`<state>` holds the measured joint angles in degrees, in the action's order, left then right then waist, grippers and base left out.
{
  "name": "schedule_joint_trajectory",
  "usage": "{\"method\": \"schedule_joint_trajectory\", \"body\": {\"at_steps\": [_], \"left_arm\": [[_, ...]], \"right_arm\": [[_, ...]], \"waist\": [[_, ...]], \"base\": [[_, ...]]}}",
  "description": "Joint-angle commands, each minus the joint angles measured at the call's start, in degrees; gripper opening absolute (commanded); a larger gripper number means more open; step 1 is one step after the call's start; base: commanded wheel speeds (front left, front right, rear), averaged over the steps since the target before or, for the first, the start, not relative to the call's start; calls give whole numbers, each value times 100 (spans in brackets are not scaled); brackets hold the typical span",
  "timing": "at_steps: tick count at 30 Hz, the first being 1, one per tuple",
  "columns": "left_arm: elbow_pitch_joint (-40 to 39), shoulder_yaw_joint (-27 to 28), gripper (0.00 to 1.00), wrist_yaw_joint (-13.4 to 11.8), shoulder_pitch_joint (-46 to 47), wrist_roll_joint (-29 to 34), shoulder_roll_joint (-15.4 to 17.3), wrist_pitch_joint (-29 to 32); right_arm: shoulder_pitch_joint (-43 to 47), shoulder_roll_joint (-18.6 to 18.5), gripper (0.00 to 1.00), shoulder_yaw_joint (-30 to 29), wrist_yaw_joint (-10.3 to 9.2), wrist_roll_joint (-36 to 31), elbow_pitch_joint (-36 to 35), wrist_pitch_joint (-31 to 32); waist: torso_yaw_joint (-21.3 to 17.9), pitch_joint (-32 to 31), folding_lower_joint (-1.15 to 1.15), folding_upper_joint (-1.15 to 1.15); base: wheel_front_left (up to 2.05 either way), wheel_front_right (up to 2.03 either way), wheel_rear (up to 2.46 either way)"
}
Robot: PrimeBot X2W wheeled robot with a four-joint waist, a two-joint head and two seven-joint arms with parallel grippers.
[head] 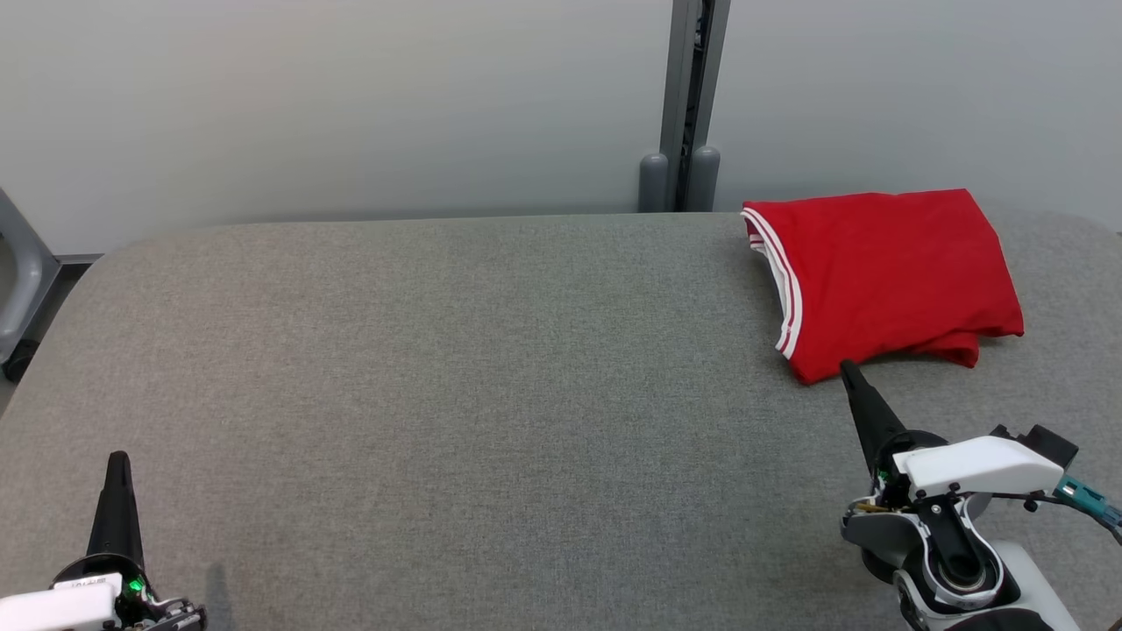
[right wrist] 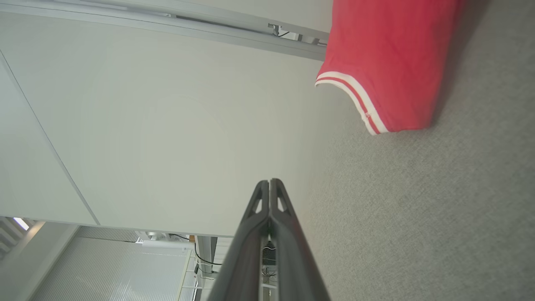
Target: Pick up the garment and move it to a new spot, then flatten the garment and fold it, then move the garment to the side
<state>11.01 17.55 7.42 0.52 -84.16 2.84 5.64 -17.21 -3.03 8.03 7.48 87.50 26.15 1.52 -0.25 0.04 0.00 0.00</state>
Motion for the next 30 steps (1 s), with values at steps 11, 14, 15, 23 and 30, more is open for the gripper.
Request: {"method": "schedule_joint_trajectory", "body": {"at_steps": [11,14,15,23,30], "left_arm": [[-60,133,0,11,161,-490,16,150],[-65,156,0,11,185,-603,15,198],[-65,156,0,11,185,-603,15,198],[-72,209,0,12,227,-839,11,261],[-70,207,0,12,227,-830,11,259]], "right_arm": [[-223,0,0,34,2,526,59,130],[-260,3,0,40,2,628,81,155],[-260,3,0,40,2,628,81,155],[-334,7,0,55,2,868,125,210],[-314,4,0,54,2,857,125,207]], "waist": [[19,31,0,0],[24,40,0,0],[24,40,0,0],[37,59,0,0],[37,59,0,0]], "base": [[0,0,0],[0,0,0],[0,0,0],[0,0,0],[0,0,0]]}}
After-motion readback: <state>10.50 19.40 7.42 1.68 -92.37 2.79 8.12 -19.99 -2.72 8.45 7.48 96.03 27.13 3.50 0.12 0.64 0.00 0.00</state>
